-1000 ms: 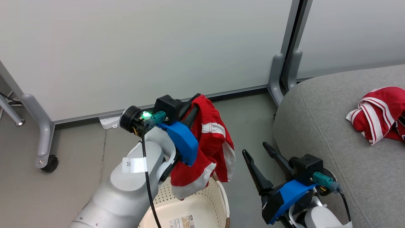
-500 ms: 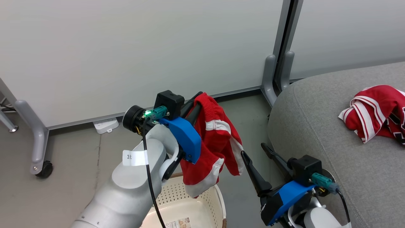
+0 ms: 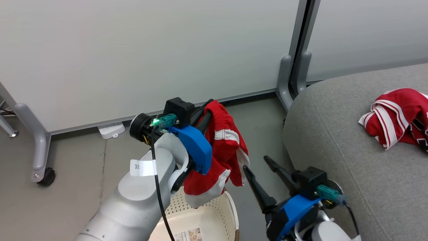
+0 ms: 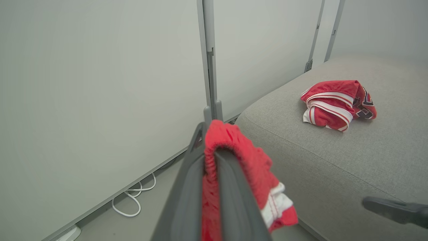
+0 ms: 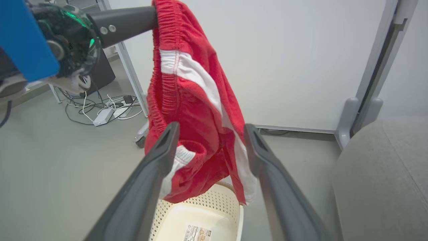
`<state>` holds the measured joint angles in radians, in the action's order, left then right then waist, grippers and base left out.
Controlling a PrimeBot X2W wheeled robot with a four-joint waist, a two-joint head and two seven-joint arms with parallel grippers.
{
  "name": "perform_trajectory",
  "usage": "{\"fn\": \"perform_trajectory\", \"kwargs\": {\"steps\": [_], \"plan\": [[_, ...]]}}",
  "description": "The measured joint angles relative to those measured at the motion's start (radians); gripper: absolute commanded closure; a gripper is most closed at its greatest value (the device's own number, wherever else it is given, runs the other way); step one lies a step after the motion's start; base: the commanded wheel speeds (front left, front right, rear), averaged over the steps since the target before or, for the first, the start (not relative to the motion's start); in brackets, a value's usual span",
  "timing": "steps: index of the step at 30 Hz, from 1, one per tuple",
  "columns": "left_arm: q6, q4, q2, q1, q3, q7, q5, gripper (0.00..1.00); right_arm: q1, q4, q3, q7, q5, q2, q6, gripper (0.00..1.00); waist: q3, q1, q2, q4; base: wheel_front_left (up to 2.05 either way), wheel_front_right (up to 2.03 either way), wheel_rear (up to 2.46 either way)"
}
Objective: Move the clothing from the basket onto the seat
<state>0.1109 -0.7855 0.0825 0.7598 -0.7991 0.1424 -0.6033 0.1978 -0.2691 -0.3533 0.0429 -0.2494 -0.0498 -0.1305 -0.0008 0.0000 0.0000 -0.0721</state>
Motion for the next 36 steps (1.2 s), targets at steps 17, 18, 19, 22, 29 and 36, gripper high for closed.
{"fn": "perform_trajectory", "kwargs": {"steps": [17,18,19,22,29,36], "plan": [[0.0,0.019,-0.013,0.014,-0.03,-0.009,-0.011,1.0,0.28,-0.287,-0.296,0.004,-0.118,0.001,0.0,0.0,0.014,0.0,0.0,0.019,0.0,0.0,0.0],[0.0,0.022,-0.015,0.017,-0.034,-0.01,-0.012,1.0,0.301,-0.312,-0.308,0.01,-0.127,0.001,0.0,0.0,0.014,0.0,0.0,0.022,0.0,0.0,0.0],[0.001,0.025,-0.016,0.019,-0.038,-0.011,-0.013,1.0,0.32,-0.334,-0.319,0.02,-0.144,0.001,0.0,0.0,0.014,0.0,0.0,0.025,0.0,0.0,0.0],[0.003,0.033,-0.02,0.02,-0.053,-0.018,-0.014,1.0,0.363,-0.381,-0.37,0.04,-0.197,0.0,0.0,0.0,0.013,0.0,0.0,0.038,0.0,0.0,0.0],[0.004,0.049,-0.025,0.021,-0.077,-0.024,-0.03,1.0,0.436,-0.486,-0.455,0.066,-0.305,0.0,0.0,0.0,0.008,0.0,0.0,0.056,0.0,0.0,0.0],[0.004,0.057,-0.027,0.021,-0.093,-0.026,-0.039,1.0,0.488,-0.548,-0.525,0.083,-0.399,0.001,0.0,0.91,0.005,0.0,0.0,0.058,0.0,0.0,0.0]]}}
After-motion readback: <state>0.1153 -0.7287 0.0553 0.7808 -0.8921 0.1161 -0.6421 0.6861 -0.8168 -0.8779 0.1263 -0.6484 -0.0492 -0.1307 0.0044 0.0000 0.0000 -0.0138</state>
